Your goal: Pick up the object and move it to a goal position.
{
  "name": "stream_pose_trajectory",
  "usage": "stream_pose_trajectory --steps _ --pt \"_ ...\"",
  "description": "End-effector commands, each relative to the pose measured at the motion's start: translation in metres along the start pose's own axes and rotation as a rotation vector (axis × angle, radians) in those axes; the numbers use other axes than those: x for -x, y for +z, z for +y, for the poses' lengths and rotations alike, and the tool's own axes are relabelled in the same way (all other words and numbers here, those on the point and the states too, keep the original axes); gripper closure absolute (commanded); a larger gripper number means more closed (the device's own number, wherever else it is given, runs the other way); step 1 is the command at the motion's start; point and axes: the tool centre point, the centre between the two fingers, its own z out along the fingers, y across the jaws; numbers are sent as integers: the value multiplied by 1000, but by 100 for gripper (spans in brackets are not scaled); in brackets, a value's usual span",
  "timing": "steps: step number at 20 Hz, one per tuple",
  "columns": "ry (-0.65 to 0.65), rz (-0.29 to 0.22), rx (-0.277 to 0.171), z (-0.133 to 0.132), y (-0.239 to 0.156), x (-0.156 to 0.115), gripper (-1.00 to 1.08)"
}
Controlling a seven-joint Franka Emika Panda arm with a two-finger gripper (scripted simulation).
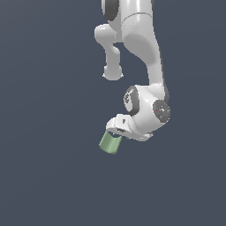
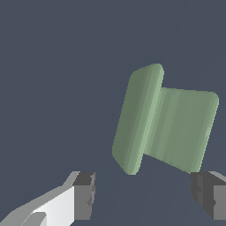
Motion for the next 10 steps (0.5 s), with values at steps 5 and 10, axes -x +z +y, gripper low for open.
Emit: stream_pose_trajectory --steps 5,10 --pt "59 11 119 -8 13 -10 -60" --pt "82 21 168 -11 17 -14 -60"
